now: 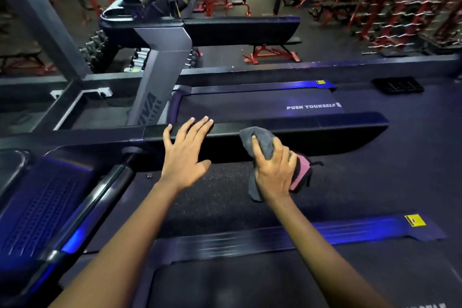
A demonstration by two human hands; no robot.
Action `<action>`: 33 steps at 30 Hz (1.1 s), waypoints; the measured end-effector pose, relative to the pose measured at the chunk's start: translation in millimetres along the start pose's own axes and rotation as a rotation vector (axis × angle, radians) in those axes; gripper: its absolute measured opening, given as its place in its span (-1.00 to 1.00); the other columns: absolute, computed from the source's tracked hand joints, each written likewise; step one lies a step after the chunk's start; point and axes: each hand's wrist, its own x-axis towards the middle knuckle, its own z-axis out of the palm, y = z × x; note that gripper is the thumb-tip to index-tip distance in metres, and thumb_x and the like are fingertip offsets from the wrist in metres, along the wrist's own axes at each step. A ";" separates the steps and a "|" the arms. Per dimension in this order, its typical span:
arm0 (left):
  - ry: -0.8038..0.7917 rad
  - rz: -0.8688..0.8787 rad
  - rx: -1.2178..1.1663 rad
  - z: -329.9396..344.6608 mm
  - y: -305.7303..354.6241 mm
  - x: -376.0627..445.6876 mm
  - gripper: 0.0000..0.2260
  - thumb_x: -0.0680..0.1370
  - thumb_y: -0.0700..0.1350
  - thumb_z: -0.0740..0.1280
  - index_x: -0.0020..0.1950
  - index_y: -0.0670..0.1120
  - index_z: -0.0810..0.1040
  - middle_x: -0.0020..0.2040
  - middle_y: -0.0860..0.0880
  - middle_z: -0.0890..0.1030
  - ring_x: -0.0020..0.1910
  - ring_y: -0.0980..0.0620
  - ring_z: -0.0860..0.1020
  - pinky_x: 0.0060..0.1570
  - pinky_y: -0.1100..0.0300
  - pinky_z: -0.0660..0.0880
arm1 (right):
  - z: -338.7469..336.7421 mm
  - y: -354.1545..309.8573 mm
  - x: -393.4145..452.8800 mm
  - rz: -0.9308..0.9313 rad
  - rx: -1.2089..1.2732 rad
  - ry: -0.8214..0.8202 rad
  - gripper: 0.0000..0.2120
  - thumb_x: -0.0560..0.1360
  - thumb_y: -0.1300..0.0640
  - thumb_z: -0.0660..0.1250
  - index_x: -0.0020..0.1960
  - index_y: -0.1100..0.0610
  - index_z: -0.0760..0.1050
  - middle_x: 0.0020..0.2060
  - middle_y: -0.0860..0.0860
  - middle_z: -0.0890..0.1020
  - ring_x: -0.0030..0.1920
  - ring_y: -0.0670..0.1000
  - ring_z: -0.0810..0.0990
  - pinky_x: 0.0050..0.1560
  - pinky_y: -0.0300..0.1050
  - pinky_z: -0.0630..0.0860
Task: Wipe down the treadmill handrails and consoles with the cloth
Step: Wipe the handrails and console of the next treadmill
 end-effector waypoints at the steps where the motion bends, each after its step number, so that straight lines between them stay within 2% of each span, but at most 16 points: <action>1: 0.042 0.001 -0.018 2.5 0.1 -0.6 -0.25 0.36 0.02 0.33 0.52 -0.01 0.18 0.51 0.06 0.23 0.49 -0.01 0.14 0.40 -0.16 -0.13 | 1.0 5.3 -5.3 -0.079 0.006 0.001 -0.52 0.38 0.28 0.23 0.26 -0.02 0.35 0.09 0.17 0.37 -0.13 0.11 0.38 -0.17 0.01 0.34; 3: 0.102 -0.024 -0.042 6.8 3.0 -2.0 -0.27 0.31 0.10 0.22 0.49 -0.02 0.26 0.47 0.04 0.31 0.47 -0.02 0.20 0.40 -0.15 -0.09 | 1.3 22.0 -19.2 -0.178 -0.005 -0.031 -0.54 0.38 0.28 0.19 0.23 -0.04 0.35 0.08 0.16 0.37 -0.18 0.10 0.40 -0.20 -0.02 0.39; 4: 0.118 -0.028 -0.053 8.1 4.7 -2.2 -0.27 0.31 0.14 0.17 0.48 -0.03 0.28 0.46 0.04 0.32 0.46 -0.03 0.22 0.40 -0.15 -0.10 | 0.3 31.8 -23.8 -0.159 -0.018 -0.049 -0.53 0.36 0.27 0.20 0.23 -0.05 0.35 0.09 0.16 0.37 -0.18 0.10 0.40 -0.20 -0.03 0.38; 7: 0.135 -0.006 -0.066 9.6 4.5 -2.2 -0.27 0.31 0.15 0.11 0.47 -0.05 0.29 0.45 0.02 0.34 0.45 -0.04 0.22 0.40 -0.17 -0.08 | -3.6 48.2 -19.1 0.087 -0.014 -0.035 -0.48 0.31 0.25 0.29 0.23 -0.05 0.34 0.12 0.16 0.34 -0.09 0.13 0.36 -0.16 0.00 0.26; 9: 0.124 0.013 -0.047 10.1 2.2 -2.1 -0.28 0.32 0.14 0.11 0.47 -0.06 0.28 0.45 0.00 0.34 0.44 -0.05 0.22 0.39 -0.20 -0.05 | -3.8 39.4 -8.4 0.127 -0.002 -0.011 -0.47 0.32 0.25 0.30 0.24 -0.04 0.33 0.12 0.16 0.33 -0.07 0.13 0.36 -0.14 0.02 0.25; 13: 0.118 0.009 -0.029 13.8 1.7 -1.8 -0.29 0.32 0.12 0.11 0.47 -0.07 0.29 0.43 -0.02 0.36 0.42 -0.04 0.22 0.38 -0.22 -0.01 | 2.9 19.8 -10.7 -0.051 -0.015 -0.008 -0.53 0.40 0.27 0.23 0.27 -0.04 0.33 0.12 0.17 0.36 -0.10 0.12 0.39 -0.16 0.00 0.32; 17: 0.152 0.005 -0.036 15.4 2.7 -2.6 -0.30 0.32 0.11 0.13 0.45 -0.07 0.31 0.41 -0.02 0.38 0.41 -0.04 0.23 0.37 -0.22 0.02 | 7.3 38.8 -29.1 -0.338 0.003 -0.095 -0.58 0.42 0.28 0.19 0.21 -0.06 0.37 0.08 0.17 0.38 -0.19 0.11 0.42 -0.20 -0.02 0.40; 19: 0.161 0.003 -0.045 15.4 3.3 -3.0 -0.31 0.32 0.11 0.13 0.45 -0.07 0.32 0.41 -0.02 0.38 0.41 -0.03 0.23 0.37 -0.20 0.00 | 2.8 49.6 -29.5 -0.311 -0.001 -0.102 -0.55 0.37 0.27 0.24 0.20 -0.06 0.36 0.09 0.16 0.38 -0.18 0.10 0.39 -0.18 -0.02 0.32; 21: 0.158 0.003 -0.043 15.1 3.8 -2.4 -0.31 0.33 0.10 0.12 0.45 -0.07 0.32 0.41 -0.01 0.38 0.40 -0.03 0.23 0.37 -0.17 -0.02 | -3.5 51.8 -17.0 -0.180 0.008 -0.045 -0.51 0.33 0.28 0.29 0.21 -0.05 0.37 0.10 0.17 0.37 -0.15 0.10 0.37 -0.17 -0.02 0.26; 24: 0.142 0.000 -0.051 13.3 3.8 -3.2 -0.31 0.33 0.10 0.11 0.45 -0.06 0.31 0.42 -0.01 0.37 0.41 -0.04 0.25 0.37 -0.14 -0.05 | -9.2 32.7 7.4 -0.090 0.001 0.027 -0.48 0.33 0.29 0.34 0.23 -0.04 0.38 0.12 0.17 0.36 -0.10 0.12 0.38 -0.13 0.00 0.27; 26: 0.133 -0.002 -0.063 11.8 4.3 -3.4 -0.32 0.33 0.09 0.09 0.45 -0.07 0.32 0.42 -0.01 0.37 0.42 -0.06 0.26 0.38 -0.15 -0.05 | -9.3 17.0 9.8 -0.118 -0.008 0.016 -0.52 0.38 0.27 0.27 0.26 -0.04 0.37 0.12 0.18 0.35 -0.09 0.12 0.38 -0.12 0.01 0.28; 28: 0.128 -0.008 -0.072 10.9 4.6 -3.6 -0.31 0.33 0.09 0.08 0.46 -0.07 0.32 0.43 -0.01 0.37 0.42 -0.06 0.26 0.38 -0.15 -0.04 | -4.1 13.0 -0.5 -0.242 0.009 -0.022 -0.57 0.42 0.26 0.20 0.24 -0.04 0.36 0.11 0.19 0.36 -0.13 0.11 0.38 -0.15 0.01 0.29; 30: 0.120 -0.017 -0.081 8.8 5.4 -4.4 -0.31 0.32 0.09 0.08 0.46 -0.06 0.31 0.44 0.00 0.36 0.43 -0.05 0.25 0.39 -0.12 -0.08 | 0.3 21.2 -12.9 -0.382 0.014 -0.092 -0.59 0.40 0.25 0.22 0.21 -0.05 0.36 0.09 0.18 0.38 -0.16 0.10 0.38 -0.17 0.00 0.34; 31: 0.112 -0.021 -0.085 8.0 6.1 -4.5 -0.31 0.33 0.09 0.09 0.47 -0.05 0.30 0.45 0.01 0.35 0.44 -0.04 0.23 0.39 -0.10 -0.10 | 1.1 27.9 -16.7 -0.407 0.005 -0.121 -0.59 0.39 0.24 0.24 0.19 -0.05 0.36 0.09 0.17 0.38 -0.17 0.10 0.37 -0.18 0.00 0.35; 33: 0.093 -0.030 -0.089 6.6 6.7 -4.3 -0.31 0.34 0.06 0.15 0.49 -0.03 0.26 0.47 0.03 0.30 0.47 -0.02 0.19 0.40 -0.07 -0.15 | -1.5 37.8 -16.9 -0.340 -0.022 -0.115 -0.59 0.38 0.23 0.26 0.18 -0.06 0.36 0.09 0.16 0.38 -0.17 0.10 0.35 -0.18 0.01 0.31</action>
